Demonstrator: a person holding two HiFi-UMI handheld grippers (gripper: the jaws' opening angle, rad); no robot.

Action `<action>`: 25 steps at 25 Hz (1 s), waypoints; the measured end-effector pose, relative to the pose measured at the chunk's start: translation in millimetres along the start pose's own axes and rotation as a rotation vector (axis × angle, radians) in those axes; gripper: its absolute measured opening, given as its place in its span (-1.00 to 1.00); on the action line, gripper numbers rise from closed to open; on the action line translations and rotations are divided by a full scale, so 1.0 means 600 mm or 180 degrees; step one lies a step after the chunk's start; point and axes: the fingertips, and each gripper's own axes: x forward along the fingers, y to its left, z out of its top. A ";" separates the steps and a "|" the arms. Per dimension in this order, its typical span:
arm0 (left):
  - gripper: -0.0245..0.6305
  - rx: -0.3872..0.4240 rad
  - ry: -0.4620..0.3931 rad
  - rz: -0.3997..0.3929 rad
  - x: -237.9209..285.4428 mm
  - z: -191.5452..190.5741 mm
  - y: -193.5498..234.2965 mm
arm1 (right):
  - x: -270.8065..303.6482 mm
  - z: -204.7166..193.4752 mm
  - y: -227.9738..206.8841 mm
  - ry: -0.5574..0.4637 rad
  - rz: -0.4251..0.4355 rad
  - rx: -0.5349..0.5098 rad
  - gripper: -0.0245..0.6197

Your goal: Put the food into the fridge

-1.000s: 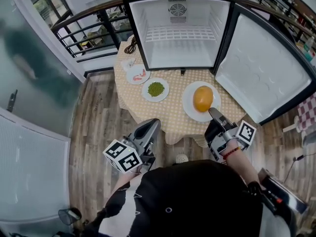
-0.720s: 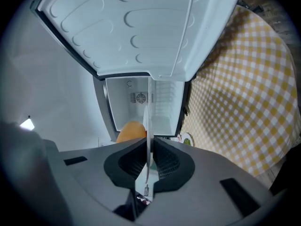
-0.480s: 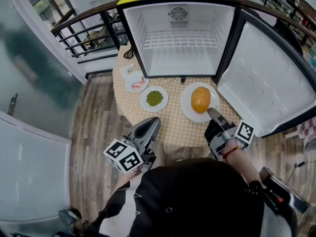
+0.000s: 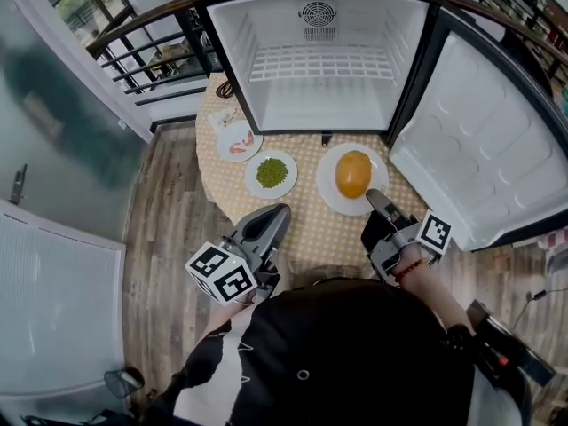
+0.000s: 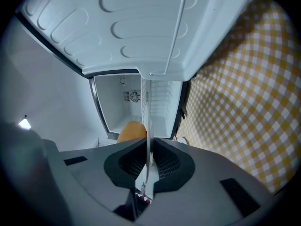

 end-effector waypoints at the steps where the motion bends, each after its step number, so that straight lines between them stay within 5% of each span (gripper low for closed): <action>1: -0.89 0.0000 0.0008 -0.0011 0.003 0.000 0.000 | 0.002 -0.002 0.000 0.0011 0.0005 0.0015 -0.82; 25: -0.89 -0.0137 0.0265 -0.0130 0.063 -0.008 0.078 | 0.067 0.016 -0.040 -0.0145 -0.0146 0.0182 -0.82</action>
